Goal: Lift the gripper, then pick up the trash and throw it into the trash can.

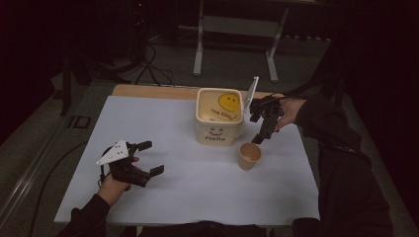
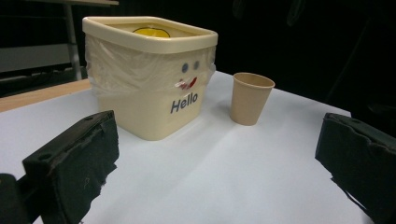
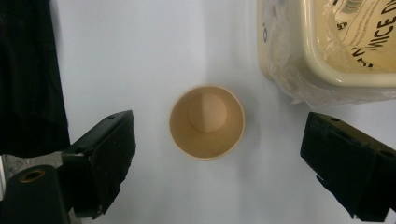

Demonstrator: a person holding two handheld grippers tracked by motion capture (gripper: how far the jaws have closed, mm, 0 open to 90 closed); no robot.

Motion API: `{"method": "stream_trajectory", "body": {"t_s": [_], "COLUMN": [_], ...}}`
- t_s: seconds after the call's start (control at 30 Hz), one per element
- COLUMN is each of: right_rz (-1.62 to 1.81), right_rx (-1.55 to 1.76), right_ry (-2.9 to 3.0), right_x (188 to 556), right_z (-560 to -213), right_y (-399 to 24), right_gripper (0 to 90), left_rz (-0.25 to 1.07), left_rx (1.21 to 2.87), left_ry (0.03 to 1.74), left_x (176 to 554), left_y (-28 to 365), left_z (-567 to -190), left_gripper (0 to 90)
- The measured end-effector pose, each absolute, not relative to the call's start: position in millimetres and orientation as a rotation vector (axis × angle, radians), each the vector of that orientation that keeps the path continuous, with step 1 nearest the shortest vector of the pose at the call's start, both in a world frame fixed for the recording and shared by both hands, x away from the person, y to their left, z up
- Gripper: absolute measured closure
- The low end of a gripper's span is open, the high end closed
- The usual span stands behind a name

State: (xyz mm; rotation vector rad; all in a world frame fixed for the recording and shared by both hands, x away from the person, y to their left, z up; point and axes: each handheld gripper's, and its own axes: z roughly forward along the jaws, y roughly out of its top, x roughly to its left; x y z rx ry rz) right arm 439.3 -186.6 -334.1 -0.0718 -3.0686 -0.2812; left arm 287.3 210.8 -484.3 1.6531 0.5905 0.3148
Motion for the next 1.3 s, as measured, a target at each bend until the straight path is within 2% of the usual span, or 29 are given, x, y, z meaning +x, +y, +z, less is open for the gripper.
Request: {"method": "stream_trajectory", "body": {"t_s": [0.6,1.3], "right_rz": [-0.33,-0.38], "right_rx": [-0.097,-0.092], "right_ry": [-3.077,-3.052], "right_x": [432,428], "right_z": [-338,-389], "right_y": [-190,-191], "right_gripper": [9.5,9.5], "left_rz": [0.309,0.31], "left_rx": [1.654,1.663], "left_ry": [0.581,0.583], "left_x": [288,287], "left_y": [210,211], "left_z": [-484,-484], "left_gripper": [0.6,0.6]}}
